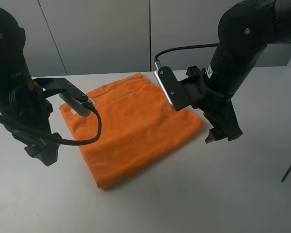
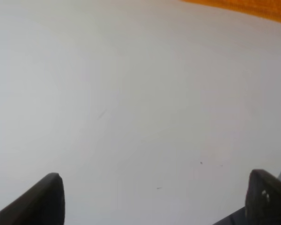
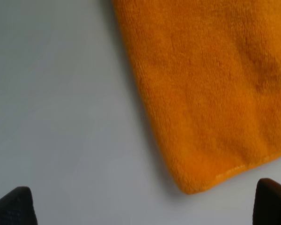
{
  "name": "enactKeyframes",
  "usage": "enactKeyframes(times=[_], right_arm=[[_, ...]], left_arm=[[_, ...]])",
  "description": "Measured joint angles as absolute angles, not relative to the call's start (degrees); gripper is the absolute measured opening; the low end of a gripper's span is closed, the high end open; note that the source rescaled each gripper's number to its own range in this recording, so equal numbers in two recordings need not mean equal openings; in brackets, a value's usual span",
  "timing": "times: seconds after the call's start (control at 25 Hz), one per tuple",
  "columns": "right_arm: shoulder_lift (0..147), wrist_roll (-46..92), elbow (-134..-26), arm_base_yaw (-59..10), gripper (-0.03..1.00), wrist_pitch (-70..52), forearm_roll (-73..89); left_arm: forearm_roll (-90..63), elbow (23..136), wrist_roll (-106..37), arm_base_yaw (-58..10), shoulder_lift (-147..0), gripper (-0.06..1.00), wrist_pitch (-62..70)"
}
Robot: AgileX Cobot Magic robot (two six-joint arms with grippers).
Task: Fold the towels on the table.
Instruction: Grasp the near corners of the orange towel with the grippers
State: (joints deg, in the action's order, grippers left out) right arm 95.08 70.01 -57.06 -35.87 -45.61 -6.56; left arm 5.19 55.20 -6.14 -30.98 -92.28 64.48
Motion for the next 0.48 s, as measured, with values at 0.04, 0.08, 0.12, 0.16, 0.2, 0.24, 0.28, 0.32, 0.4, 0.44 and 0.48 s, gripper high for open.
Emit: enactKeyframes(times=[0.04, 0.08, 0.12, 0.16, 0.2, 0.24, 0.28, 0.32, 0.4, 0.44, 0.48], right_arm=[[95.39, 70.31, -57.06, -35.64, 1.00, -44.66, -6.71], [95.60, 70.45, -57.06, -35.23, 1.00, -43.84, -6.82], [95.98, 70.58, -57.17, -34.69, 1.00, -43.29, -6.82], [96.09, 70.97, -57.17, -34.15, 1.00, -43.01, -6.82], [96.54, 71.27, -57.17, -33.50, 1.00, -42.73, -6.82], [96.76, 71.56, -57.17, -32.90, 1.00, -42.64, -6.82], [97.16, 72.22, -57.17, -32.14, 1.00, -42.64, -6.70], [97.56, 73.10, -57.17, -31.41, 1.00, -42.61, -6.46], [98.48, 74.09, -57.17, -30.21, 1.00, -42.19, -6.02], [98.89, 74.51, -57.17, -29.98, 1.00, -41.93, -5.88], [99.41, 74.80, -57.17, -29.68, 1.00, -41.77, -5.55]], left_arm=[[4.50, 55.20, -4.43, -31.23, -93.67, 1.00, 64.24], [3.69, 55.20, -3.64, -31.34, -94.55, 1.00, 63.70], [2.98, 55.20, -3.19, -31.34, -95.47, 1.00, 63.26], [2.14, 55.20, -3.17, -31.42, -96.16, 1.00, 62.52], [1.58, 55.20, -3.93, -31.57, -96.52, 1.00, 61.79], [1.32, 55.20, -4.87, -31.82, -96.67, 1.00, 61.16], [1.10, 55.20, -5.71, -32.21, -96.76, 1.00, 60.24], [0.98, 55.20, -6.50, -32.75, -96.76, 1.00, 59.48], [0.57, 55.20, -7.16, -33.90, -96.82, 1.00, 57.38], [0.57, 55.20, -7.24, -34.70, -96.82, 1.00, 56.36], [0.42, 55.20, -7.41, -35.65, -96.90, 1.00, 55.56]])
